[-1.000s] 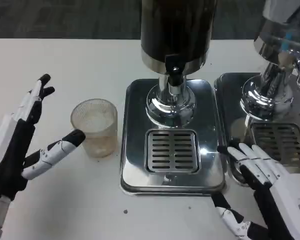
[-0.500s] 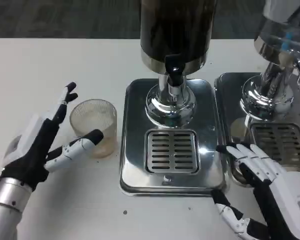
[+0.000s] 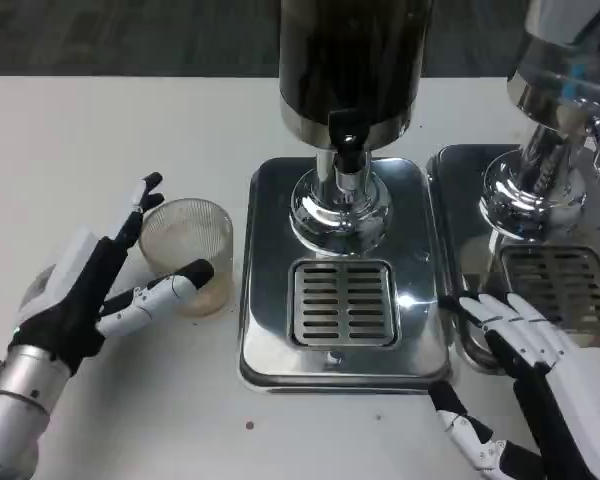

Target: Grasp the cup under the faucet to collect the drink, then remove the cup.

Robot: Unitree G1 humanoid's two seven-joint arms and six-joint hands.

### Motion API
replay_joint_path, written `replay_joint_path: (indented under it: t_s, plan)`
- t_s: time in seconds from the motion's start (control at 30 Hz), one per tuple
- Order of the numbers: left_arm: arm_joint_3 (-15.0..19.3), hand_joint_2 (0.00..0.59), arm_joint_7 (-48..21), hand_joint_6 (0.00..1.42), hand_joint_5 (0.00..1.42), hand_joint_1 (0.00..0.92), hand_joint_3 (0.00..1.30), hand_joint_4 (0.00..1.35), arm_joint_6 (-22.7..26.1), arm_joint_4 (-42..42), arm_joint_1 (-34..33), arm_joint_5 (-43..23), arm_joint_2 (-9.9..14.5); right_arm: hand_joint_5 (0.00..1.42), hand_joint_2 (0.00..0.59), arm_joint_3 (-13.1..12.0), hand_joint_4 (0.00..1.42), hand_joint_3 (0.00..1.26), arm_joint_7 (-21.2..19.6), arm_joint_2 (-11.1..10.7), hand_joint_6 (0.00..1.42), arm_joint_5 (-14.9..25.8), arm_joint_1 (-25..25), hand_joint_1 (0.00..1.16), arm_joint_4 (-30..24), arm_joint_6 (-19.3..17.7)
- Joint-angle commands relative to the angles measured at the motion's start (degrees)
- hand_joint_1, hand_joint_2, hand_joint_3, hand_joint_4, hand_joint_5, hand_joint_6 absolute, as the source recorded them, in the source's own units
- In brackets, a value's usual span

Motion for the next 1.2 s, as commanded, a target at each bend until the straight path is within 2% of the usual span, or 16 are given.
replay_joint_path:
  t_s: [0.03, 0.23, 0.4, 0.67, 1.0, 1.2]
  plan:
    - [-0.6, 0.032, -0.2, 0.11, 0.06, 0.079, 0.0, 0.0, -0.4, 1.5, -0.9, -0.4, 0.9, 0.14, 0.398, -0.4, 0.19, 0.24, 0.2, 0.0, 0.26, 0.7, 0.5, 0.36, -0.7, -0.6]
    - [-1.2, 0.03, -2.0, 0.1, 0.05, 0.09, 0.0, 0.0, -0.5, 3.5, -2.2, -0.7, 0.9, 0.14, 0.397, -0.3, 0.19, 0.25, 0.3, 0.2, 0.26, 1.0, 0.8, 0.37, -0.7, -0.7]
    - [-3.1, 0.023, -2.0, 0.1, 0.05, 0.107, 0.0, 0.0, -0.1, 4.6, -3.2, 0.5, 0.8, 0.15, 0.401, -0.3, 0.19, 0.25, 0.3, 0.3, 0.26, 1.5, 1.0, 0.37, -0.7, -0.6]
    - [-5.7, 0.017, 0.4, 0.12, 0.07, 0.157, 0.0, 0.0, 1.9, 5.0, -4.3, 2.3, 0.2, 0.16, 0.397, -0.4, 0.2, 0.25, 0.4, 0.5, 0.27, 1.9, 1.1, 0.39, -0.8, -0.5]
    - [-7.9, 0.021, 5.3, 0.12, 0.1, 0.165, 0.0, 0.0, 6.5, 3.6, -4.6, 4.1, -0.7, 0.17, 0.397, -0.6, 0.21, 0.26, 0.5, 0.9, 0.27, 2.2, 1.4, 0.42, -1.1, -0.5]
    - [-9.2, 0.024, 6.2, 0.18, 0.18, 0.169, 0.04, 0.04, 5.7, 4.8, -5.5, 4.0, -1.8, 0.17, 0.41, -0.7, 0.21, 0.26, 0.5, 1.1, 0.29, 2.0, 1.5, 0.48, -1.2, -0.4]
